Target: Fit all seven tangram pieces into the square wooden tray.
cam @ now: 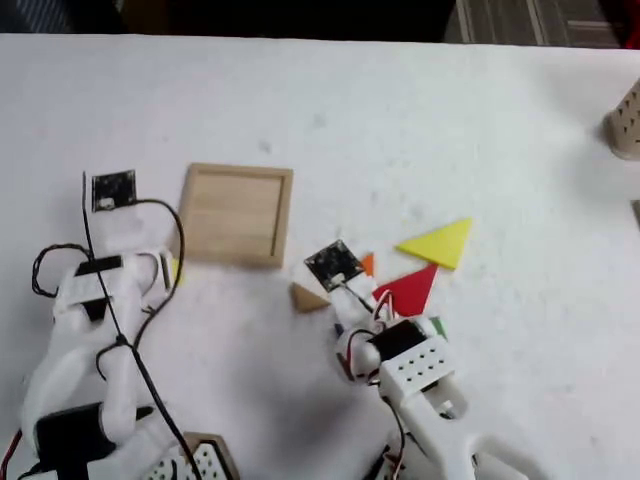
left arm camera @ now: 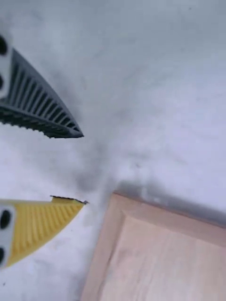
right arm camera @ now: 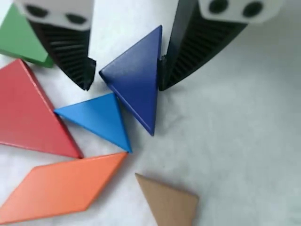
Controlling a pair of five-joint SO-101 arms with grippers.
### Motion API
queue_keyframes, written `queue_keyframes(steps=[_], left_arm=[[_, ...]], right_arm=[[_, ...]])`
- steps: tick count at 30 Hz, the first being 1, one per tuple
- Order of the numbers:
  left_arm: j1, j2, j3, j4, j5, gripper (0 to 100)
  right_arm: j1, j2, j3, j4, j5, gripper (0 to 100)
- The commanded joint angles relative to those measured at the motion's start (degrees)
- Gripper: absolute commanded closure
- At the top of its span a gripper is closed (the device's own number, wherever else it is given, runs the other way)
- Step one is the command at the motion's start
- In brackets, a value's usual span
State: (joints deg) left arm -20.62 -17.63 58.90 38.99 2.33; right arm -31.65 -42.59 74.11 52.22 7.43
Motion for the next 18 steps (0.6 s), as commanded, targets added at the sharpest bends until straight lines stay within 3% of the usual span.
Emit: queue_keyframes(steps=[1,4,10,18], left_arm=[[1.0,-2.5,-0.4,-1.3,-0.5,77],[1.0,-2.5,-0.5,-1.3,-0.5,77],[1.0,-2.5,-0.6,-1.3,-0.5,77],[1.0,-2.5,-0.5,-2.5,-0.5,77]], right_arm=[[0.0,-1.4,-0.4,-0.6,-0.7,81.5],[0.0,-1.4,-0.4,-0.8,-4.1,86.7],[0.2,-1.4,-0.2,-0.7,-4.7,78.1],[6.0,-1.5,-0.5,2.3,-4.2,77.6]])
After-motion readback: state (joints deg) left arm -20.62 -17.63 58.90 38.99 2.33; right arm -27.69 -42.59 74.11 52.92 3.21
